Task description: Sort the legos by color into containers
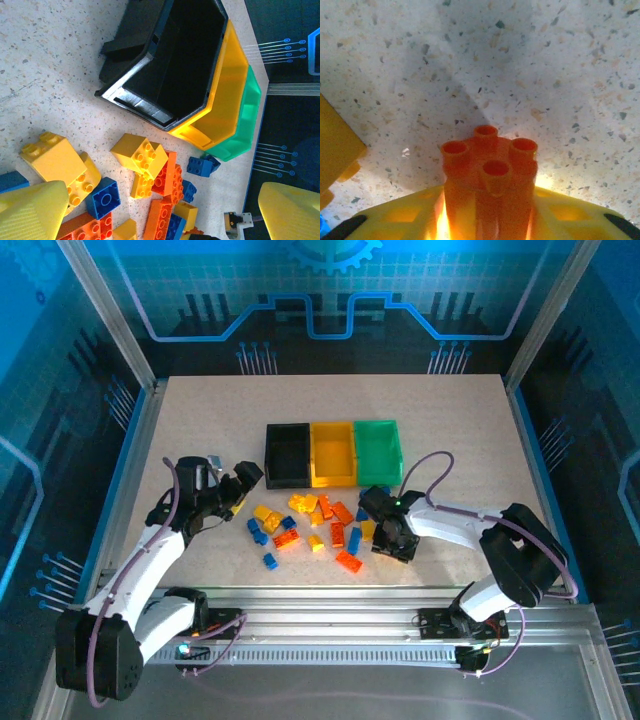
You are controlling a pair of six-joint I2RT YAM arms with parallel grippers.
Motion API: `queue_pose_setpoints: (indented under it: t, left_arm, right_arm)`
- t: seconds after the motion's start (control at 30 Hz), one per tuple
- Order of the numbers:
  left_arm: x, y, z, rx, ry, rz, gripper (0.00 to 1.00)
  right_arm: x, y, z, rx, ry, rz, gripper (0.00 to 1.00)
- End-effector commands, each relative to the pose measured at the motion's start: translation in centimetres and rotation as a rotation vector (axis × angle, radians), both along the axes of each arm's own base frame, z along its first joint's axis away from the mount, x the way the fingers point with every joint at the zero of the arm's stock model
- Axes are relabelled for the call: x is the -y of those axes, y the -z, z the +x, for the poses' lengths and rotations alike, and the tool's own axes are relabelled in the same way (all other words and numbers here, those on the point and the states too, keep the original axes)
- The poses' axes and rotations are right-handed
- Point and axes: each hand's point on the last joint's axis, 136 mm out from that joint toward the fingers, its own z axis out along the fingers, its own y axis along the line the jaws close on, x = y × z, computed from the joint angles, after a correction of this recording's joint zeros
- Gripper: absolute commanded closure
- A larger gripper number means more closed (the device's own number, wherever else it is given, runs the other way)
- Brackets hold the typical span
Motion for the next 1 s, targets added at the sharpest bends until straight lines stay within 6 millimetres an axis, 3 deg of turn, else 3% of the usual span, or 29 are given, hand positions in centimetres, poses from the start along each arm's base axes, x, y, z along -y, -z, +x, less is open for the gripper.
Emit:
queue_pose_setpoints:
  t: [0.0, 0.2, 0.3, 0.47, 0.57, 0.77, 0.97]
  left_arm:
    - [0.1, 0.0, 0.1, -0.017, -0.002, -0.025, 0.01]
    - [0.1, 0.4, 0.2, -0.033, -0.010, -0.030, 0.01]
    - [0.1, 0.4, 0.2, -0.034, -0.012, -0.031, 0.01]
    - [0.1, 0.4, 0.0, -0.035, -0.005, -0.024, 0.01]
    - [-0.2, 0.3, -0.4, -0.038, -0.022, -0.012, 0.01]
    - [-1.0, -0.6, -1.3, 0.016, -0.067, -0.003, 0.01]
    - [-1.8, -0.4, -2.6, -0.022, -0.063, 0.061, 0.01]
  right_arm:
    - [1.4, 0.0, 0.9, 0.026, -0.019, -0.035, 0.62]
    - [1.7, -1.4, 1.9, 0.075, -0.102, -0.044, 0.71]
    - [1.2, -3.5, 3.2, 0.148, -0.169, -0.028, 0.72]
    - [-0.2, -10.4, 9.2, 0.354, -0.314, -0.064, 0.71]
    - [-0.4, -12.6, 13.3, 0.422, -0.290, -0.078, 0.70]
    - [-0.8, -12.4, 21.0, 0.426, -0.234, -0.116, 0.68]
    - [-1.0, -10.8, 25.6, 0.358, -0.219, -0.192, 0.64]
